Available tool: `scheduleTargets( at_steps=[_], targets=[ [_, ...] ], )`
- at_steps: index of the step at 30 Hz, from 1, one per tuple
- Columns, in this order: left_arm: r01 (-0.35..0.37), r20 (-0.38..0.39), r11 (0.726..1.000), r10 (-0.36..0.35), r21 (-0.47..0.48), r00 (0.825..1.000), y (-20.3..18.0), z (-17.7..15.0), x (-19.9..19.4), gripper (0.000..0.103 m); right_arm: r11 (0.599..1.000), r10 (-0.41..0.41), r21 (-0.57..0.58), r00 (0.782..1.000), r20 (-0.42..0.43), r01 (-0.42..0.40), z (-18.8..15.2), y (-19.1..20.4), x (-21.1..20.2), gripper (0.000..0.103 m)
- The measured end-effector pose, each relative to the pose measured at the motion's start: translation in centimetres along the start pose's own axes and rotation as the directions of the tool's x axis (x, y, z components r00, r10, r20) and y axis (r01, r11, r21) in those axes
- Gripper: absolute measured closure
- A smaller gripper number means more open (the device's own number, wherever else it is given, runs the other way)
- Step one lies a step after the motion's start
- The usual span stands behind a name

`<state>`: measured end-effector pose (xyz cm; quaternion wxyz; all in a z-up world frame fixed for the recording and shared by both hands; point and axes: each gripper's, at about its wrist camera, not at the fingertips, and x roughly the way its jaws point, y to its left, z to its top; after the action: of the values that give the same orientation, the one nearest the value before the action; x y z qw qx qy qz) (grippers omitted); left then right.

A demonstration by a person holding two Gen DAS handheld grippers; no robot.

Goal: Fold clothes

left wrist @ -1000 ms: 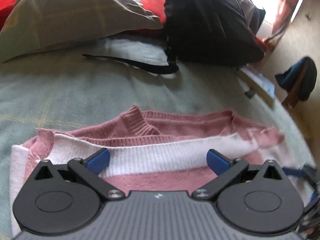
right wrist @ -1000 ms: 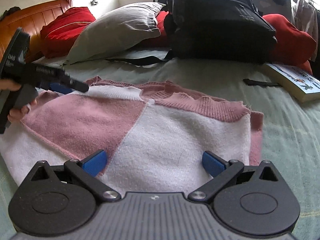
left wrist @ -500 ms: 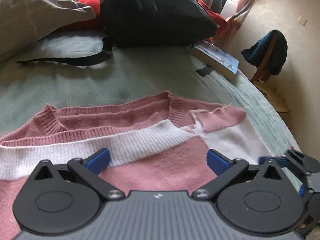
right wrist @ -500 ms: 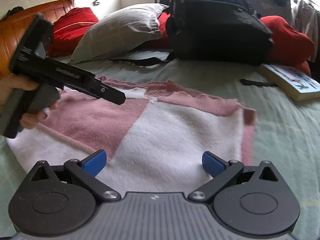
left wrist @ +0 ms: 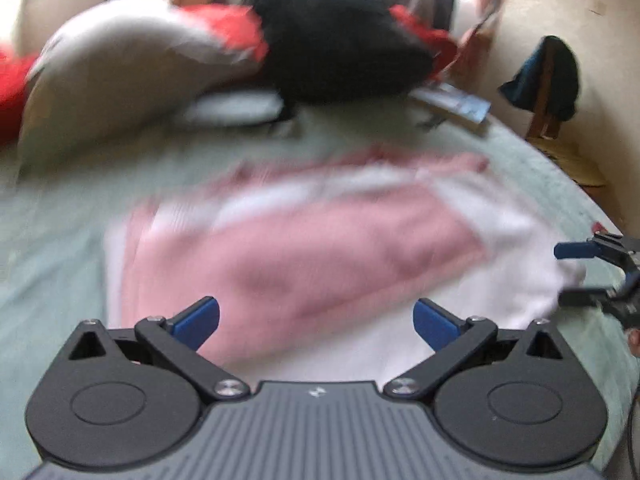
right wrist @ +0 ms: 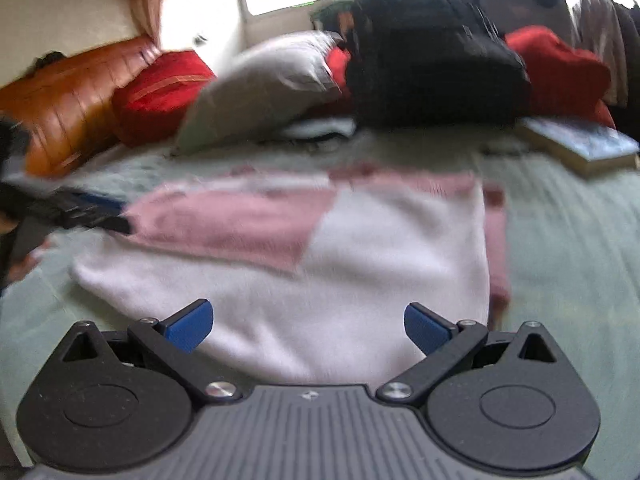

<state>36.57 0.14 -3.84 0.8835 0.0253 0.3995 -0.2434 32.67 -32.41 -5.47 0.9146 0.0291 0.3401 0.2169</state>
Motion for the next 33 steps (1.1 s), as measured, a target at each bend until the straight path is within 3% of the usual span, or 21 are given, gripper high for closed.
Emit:
scheduleTargets(
  at_steps=[4, 7, 9, 11, 13, 16, 18, 20, 23, 28, 33],
  targets=[
    [-0.023, -0.040, 0.996, 0.020, -0.081, 0.999, 2.7, -4.4, -0.9, 0.001, 0.999, -0.028, 0.016, 0.999, -0.029, 0.028, -1.8, -0.4, -0.9, 0.000],
    [-0.028, -0.006, 0.997, 0.027, -0.066, 1.000, 2.7, -5.2, -3.2, 0.001, 1.000, -0.027, -0.005, 0.999, -0.021, 0.027, -2.3, -0.2, -3.3, 0.000],
    [-0.073, 0.007, 0.997, 0.073, -0.013, 0.997, 1.8, -5.1, -4.5, 0.001, 0.999, -0.042, -0.021, 0.999, -0.009, 0.042, -2.5, 0.0, -4.7, 0.000],
    [-0.073, 0.041, 0.995, 0.070, 0.074, 0.997, 0.2, -5.1, -5.6, 0.001, 0.998, -0.056, -0.036, 0.998, 0.005, 0.056, -2.7, 0.2, -6.2, 0.000],
    [-0.130, 0.078, 0.971, 0.117, 0.200, 0.990, -2.1, -5.3, -6.1, 0.001, 0.991, -0.101, -0.083, 0.994, 0.031, 0.103, -2.8, 0.8, -7.1, 0.000],
    [-0.237, 0.128, 0.870, 0.201, 0.431, 0.971, -5.8, -6.2, -5.6, 0.001, 0.967, -0.153, -0.202, 0.988, 0.014, 0.153, -2.7, 2.4, -6.7, 0.000],
    [-0.278, 0.130, 0.792, 0.248, 0.543, 0.960, -7.5, -6.9, -4.6, 0.001, 0.942, -0.184, -0.285, 0.983, 0.000, 0.177, -2.7, 3.5, -6.1, 0.000],
    [-0.302, 0.135, 0.734, 0.279, 0.608, 0.951, -8.5, -7.5, -3.5, 0.001, 0.898, -0.246, -0.377, 0.969, 0.001, 0.228, -2.9, 4.8, -5.0, 0.000],
    [-0.322, 0.140, 0.674, 0.311, 0.665, 0.940, -9.1, -7.9, -2.0, 0.001, 0.814, -0.317, -0.502, 0.948, 0.034, 0.291, -3.1, 6.4, -3.4, 0.000],
    [-0.351, 0.174, 0.564, 0.343, 0.748, 0.923, -9.9, -8.2, -0.1, 0.001, 0.681, -0.346, -0.680, 0.938, 0.027, 0.271, -3.5, 8.4, -0.2, 0.000],
    [-0.346, 0.190, 0.490, 0.340, 0.800, 0.921, -10.1, -7.4, 1.5, 0.000, 0.530, -0.363, -0.808, 0.930, 0.057, 0.256, -3.9, 9.6, 2.5, 0.000]
  ],
)
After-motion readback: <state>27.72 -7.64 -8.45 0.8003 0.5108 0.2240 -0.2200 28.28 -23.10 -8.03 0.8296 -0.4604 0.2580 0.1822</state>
